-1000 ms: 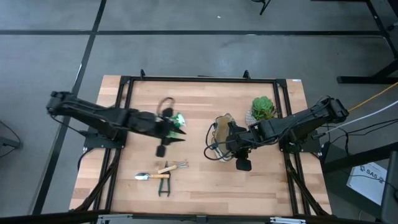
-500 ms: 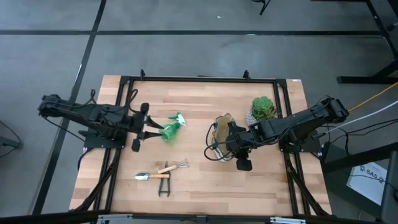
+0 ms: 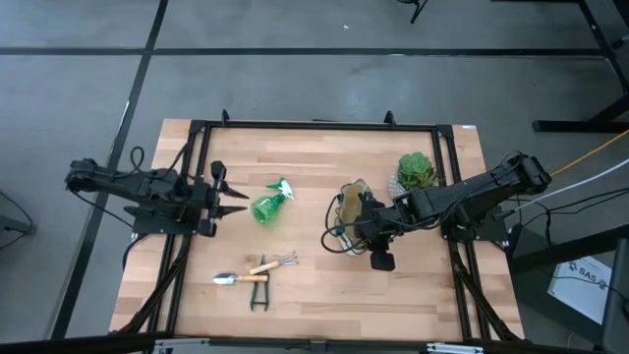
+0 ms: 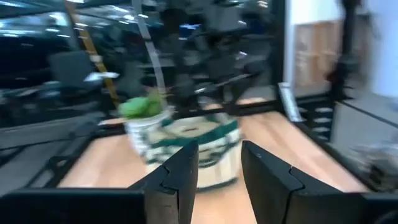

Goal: Pick & Place Garden tools in Gardening bag
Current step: Prepare the white gardening bag, then put the light brown rake into the white gardening bag

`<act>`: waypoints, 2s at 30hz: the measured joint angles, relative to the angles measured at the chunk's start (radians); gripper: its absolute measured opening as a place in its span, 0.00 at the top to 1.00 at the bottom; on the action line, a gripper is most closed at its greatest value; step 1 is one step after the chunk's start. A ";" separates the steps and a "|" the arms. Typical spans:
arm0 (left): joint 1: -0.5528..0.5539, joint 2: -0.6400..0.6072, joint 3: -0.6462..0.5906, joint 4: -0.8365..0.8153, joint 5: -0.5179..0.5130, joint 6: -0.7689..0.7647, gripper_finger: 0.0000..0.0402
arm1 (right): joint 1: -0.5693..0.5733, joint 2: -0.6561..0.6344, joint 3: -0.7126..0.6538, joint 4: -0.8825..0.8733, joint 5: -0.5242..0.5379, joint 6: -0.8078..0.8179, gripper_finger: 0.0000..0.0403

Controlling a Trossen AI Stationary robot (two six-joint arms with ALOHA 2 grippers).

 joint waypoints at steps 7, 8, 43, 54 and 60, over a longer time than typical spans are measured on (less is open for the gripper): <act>0.038 -0.237 -0.208 0.087 -0.111 -0.030 0.71 | 0.000 0.000 0.000 0.000 0.004 -0.003 0.81; 0.044 -0.272 -0.224 0.073 -0.104 -0.036 0.71 | -0.002 0.000 0.000 0.001 0.018 -0.011 0.81; 0.091 -0.338 -0.335 -0.002 -0.053 -0.090 0.71 | -0.007 0.000 0.000 0.072 -0.097 0.079 0.78; 0.091 -0.338 -0.335 -0.002 -0.053 -0.089 0.71 | -0.007 0.000 0.000 0.131 -0.090 0.103 0.63; 0.091 -0.338 -0.335 -0.002 -0.053 -0.089 0.71 | -0.007 0.000 0.000 0.352 -0.092 0.050 0.62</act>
